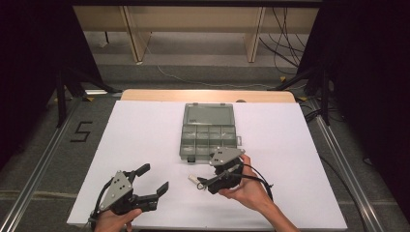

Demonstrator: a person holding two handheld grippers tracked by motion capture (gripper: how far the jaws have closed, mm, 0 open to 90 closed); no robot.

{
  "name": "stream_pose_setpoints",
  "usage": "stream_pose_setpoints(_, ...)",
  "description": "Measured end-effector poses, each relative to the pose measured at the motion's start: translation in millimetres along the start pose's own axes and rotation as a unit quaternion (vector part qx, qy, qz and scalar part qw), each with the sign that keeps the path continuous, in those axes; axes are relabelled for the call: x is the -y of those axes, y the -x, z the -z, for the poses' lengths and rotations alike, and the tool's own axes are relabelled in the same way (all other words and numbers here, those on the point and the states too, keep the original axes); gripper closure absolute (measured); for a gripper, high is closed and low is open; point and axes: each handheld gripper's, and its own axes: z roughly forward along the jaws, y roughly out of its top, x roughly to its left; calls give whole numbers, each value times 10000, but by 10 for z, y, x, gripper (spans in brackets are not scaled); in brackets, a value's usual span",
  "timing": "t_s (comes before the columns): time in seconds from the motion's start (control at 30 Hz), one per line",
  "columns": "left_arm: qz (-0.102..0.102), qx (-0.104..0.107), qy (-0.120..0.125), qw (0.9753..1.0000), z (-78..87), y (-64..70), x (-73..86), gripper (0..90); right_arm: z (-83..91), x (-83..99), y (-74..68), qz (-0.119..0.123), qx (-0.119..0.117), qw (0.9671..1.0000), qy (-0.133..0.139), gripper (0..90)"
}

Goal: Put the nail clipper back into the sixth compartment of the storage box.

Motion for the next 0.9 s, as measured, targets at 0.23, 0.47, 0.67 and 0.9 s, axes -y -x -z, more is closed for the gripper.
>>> stream_pose_setpoints(0.23, 47, -16, 2, 10000, 2, -1, 2, 158, -202, -95, -21, 126, -193, 9989, -419, 230)
stream_pose_setpoints(0.47, 55, -5, 23, 10000, 7, 7, -1, 159, -404, -167, -54, 220, -246, 9943, -1011, 266)
stream_pose_setpoints(0.67, 47, 9, 30, 10000, 11, 7, -3, 159, -550, -161, -70, 309, -377, 9900, -1326, 301)
stream_pose_setpoints(0.9, 40, 19, 21, 10000, 6, 9, 0, 159, -655, -125, -50, 299, -596, 9833, -1691, 385)
